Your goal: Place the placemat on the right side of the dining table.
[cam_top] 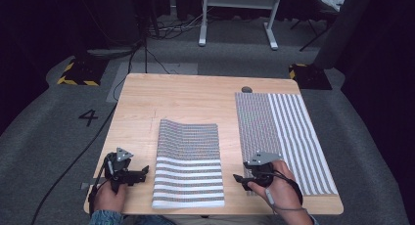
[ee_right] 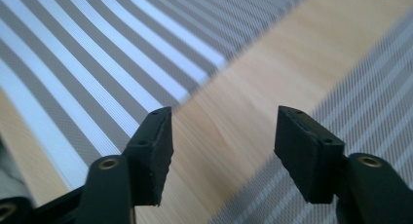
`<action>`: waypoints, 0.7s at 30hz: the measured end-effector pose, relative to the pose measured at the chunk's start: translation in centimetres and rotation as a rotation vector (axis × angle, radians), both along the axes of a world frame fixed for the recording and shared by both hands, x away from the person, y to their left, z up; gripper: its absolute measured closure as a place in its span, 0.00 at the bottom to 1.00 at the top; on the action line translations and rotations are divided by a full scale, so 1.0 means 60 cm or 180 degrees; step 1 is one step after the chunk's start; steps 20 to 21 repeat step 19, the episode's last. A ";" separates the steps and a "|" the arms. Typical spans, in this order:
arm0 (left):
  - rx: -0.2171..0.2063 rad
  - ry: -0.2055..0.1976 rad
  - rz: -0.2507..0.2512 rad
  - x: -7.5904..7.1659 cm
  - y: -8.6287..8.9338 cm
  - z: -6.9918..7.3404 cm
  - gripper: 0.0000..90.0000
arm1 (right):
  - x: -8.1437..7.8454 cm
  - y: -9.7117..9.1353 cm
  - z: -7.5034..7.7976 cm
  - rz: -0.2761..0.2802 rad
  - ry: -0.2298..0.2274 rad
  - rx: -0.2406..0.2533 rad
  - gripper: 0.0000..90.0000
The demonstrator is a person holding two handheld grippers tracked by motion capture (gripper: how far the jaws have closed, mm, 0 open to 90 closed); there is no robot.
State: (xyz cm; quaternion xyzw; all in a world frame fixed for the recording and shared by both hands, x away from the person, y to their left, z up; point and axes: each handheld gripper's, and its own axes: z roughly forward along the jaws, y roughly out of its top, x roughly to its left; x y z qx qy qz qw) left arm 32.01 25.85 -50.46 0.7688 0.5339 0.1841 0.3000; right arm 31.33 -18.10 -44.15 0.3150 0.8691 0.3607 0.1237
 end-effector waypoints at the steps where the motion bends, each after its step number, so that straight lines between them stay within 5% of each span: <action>1: 0.0001 0.0000 -0.0001 0.000 0.000 0.000 0.00 | -0.001 0.005 0.008 0.0089 -0.0085 0.0060 0.42; 4: -0.0001 -0.0001 0.0000 0.000 0.000 0.000 0.00 | -0.012 0.036 0.039 0.0345 -0.0275 0.0325 0.41; 9: -0.0001 0.0000 -0.0004 0.000 0.000 0.000 0.00 | -0.032 0.099 0.062 0.0775 -0.0368 0.0556 0.39; 18: 0.0001 -0.0003 0.0000 -0.001 0.001 0.000 0.00 | -0.039 0.209 0.009 0.1161 -0.0169 0.0420 0.39; 21: 0.0001 -0.0003 0.0002 -0.001 0.000 0.000 0.00 | -0.038 0.217 -0.001 0.1176 -0.0144 0.0387 0.39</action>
